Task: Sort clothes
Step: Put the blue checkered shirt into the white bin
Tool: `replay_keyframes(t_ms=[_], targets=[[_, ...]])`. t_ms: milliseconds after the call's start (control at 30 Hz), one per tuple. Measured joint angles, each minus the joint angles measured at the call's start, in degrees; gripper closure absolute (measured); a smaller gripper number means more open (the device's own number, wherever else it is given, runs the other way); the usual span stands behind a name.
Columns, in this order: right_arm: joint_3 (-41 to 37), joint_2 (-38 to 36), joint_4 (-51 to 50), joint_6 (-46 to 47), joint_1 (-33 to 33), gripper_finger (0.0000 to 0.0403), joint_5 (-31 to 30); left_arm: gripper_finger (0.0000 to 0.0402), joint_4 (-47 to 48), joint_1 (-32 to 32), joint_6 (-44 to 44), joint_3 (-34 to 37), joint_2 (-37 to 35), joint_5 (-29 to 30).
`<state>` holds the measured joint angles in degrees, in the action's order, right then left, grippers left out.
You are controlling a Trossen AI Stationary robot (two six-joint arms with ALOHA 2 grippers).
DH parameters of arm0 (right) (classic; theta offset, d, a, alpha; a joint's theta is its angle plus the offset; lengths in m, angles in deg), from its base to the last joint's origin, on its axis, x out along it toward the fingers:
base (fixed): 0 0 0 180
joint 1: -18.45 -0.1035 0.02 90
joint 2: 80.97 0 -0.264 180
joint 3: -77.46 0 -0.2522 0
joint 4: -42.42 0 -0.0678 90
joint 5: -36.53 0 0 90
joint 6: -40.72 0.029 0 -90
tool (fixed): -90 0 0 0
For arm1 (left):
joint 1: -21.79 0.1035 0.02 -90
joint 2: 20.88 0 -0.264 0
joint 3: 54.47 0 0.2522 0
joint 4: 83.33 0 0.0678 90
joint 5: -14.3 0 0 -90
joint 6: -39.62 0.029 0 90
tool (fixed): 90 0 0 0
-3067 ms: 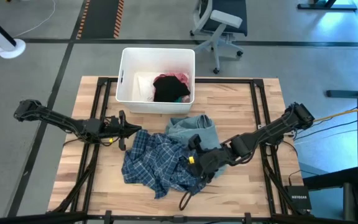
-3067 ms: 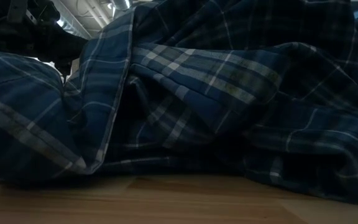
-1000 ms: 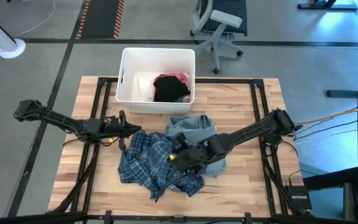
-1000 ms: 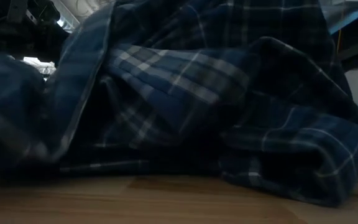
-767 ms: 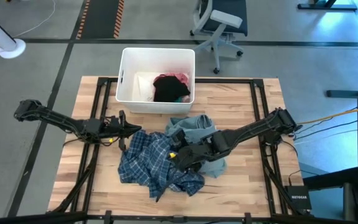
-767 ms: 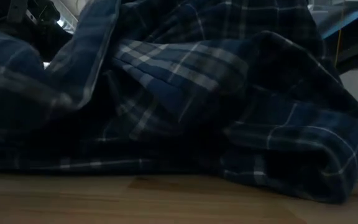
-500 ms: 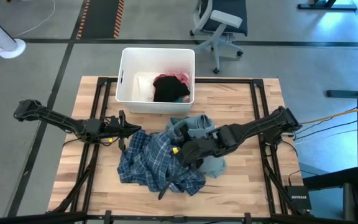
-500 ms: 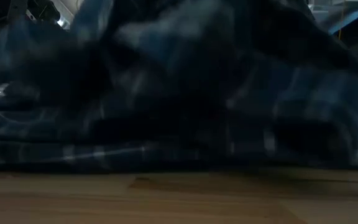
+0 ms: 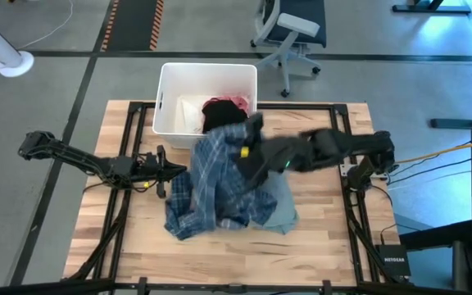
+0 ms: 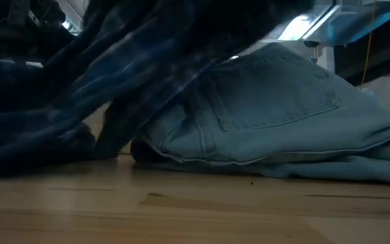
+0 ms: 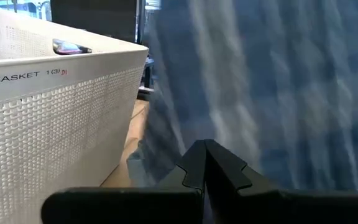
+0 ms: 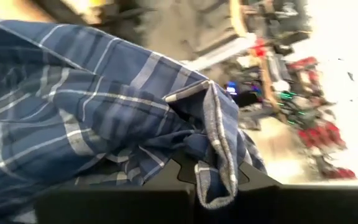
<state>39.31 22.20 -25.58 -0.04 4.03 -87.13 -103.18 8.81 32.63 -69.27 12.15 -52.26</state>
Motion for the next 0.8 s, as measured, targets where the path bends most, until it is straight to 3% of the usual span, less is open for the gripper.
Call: replay_keyframes(t_ms=[133,567,800], targets=[[6.61,-0.02,0.07,-2.14,3.8,0.0386,-1.86,0.0402,0.04,-0.01,0.0,0.0,0.0,-0.01],[6.83,-3.39,22.81,-15.38,16.5,0.0387,-1.64,0.0402,0.15,-0.01,0.13,0.0,0.0,0.0],[6.83,-2.91,35.21,-18.2,24.68,0.0386,4.42,0.0402,-0.04,-0.01,0.25,0.0,0.0,0.0]])
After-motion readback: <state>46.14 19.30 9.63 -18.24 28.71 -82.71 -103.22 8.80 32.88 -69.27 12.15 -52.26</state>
